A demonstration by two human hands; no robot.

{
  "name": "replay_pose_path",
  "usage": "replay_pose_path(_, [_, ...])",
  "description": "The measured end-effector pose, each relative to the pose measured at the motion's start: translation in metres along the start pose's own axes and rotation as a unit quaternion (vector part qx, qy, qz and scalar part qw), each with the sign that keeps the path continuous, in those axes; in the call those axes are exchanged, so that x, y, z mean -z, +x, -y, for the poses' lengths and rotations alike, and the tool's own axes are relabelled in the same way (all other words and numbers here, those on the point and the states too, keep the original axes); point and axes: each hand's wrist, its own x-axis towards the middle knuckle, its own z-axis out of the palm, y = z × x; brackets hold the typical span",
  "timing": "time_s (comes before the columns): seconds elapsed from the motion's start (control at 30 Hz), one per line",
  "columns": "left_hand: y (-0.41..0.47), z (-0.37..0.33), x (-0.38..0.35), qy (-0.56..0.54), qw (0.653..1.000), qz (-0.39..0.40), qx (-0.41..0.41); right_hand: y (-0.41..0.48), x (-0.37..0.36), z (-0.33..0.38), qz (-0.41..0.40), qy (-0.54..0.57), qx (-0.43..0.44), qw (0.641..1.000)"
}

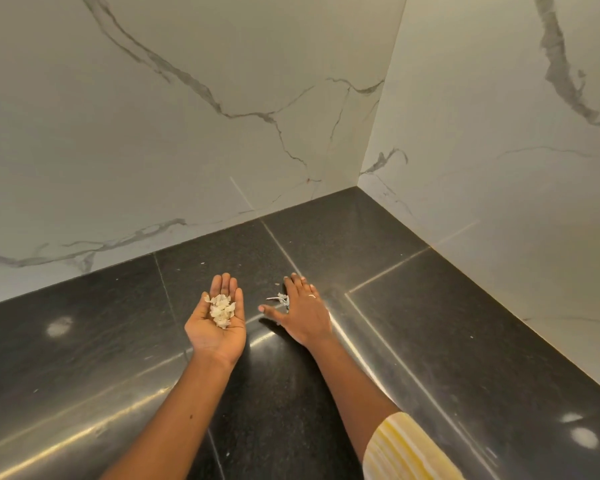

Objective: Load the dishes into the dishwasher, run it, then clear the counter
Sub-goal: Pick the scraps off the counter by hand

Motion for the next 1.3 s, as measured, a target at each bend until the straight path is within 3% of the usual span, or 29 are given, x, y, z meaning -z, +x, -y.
replay_pose_path(0.13, [0.004,-0.003,0.005,-0.006,1.000,-0.001,-0.004,0.009,-0.005,0.003,0.009,-0.075,0.049,0.996])
replay_pose_path(0.27, [0.004,0.002,0.008,-0.010,1.000,-0.004,0.002,0.008,-0.004,0.005,0.011,-0.025,0.147,0.989])
replay_pose_path(0.37, [0.001,0.005,0.010,-0.008,1.000,-0.004,0.004,-0.001,0.000,0.000,-0.020,0.040,0.156,0.987])
replay_pose_path(0.5, [-0.007,0.001,0.012,-0.008,1.000,-0.002,0.005,-0.019,0.006,-0.009,-0.039,0.041,0.156,0.986])
replay_pose_path(0.73, [-0.028,0.003,0.017,-0.018,1.000,0.001,0.024,-0.056,0.012,-0.014,0.048,-0.014,0.120,0.992])
replay_pose_path(1.03, [-0.064,0.010,0.015,-0.014,0.999,0.012,0.037,-0.119,0.002,-0.011,-0.132,0.058,0.068,0.987])
replay_pose_path(1.3, [-0.096,0.031,0.030,-0.006,0.998,-0.008,0.060,-0.180,0.002,-0.026,0.050,-0.003,0.039,0.998])
